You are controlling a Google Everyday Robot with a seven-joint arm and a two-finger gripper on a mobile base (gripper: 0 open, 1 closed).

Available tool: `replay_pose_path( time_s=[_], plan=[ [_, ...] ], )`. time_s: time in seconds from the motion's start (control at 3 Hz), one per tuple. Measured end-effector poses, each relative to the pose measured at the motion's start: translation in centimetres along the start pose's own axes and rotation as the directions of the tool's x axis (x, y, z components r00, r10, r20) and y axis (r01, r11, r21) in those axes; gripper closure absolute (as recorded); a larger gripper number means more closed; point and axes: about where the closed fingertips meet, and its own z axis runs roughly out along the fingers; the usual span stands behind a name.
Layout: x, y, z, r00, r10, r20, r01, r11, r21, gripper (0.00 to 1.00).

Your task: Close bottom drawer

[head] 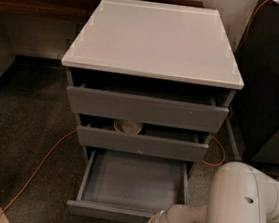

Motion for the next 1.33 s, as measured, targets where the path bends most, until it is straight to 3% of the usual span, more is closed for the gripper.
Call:
replay_pose_path(
  time_s=[0.67,1.0,1.33],
  plan=[
    [1.0,-2.9,1.2,1.0,0.019,0.016,-0.021,0.9959,0.088,1.0],
    [0.0,-5.9,1.5,0.997,0.019,0.072,-0.028,0.9914,0.127,1.0],
    [0.0,-5.9,1.5,0.997,0.019,0.072,-0.028,0.9914,0.127,1.0]
  ],
)
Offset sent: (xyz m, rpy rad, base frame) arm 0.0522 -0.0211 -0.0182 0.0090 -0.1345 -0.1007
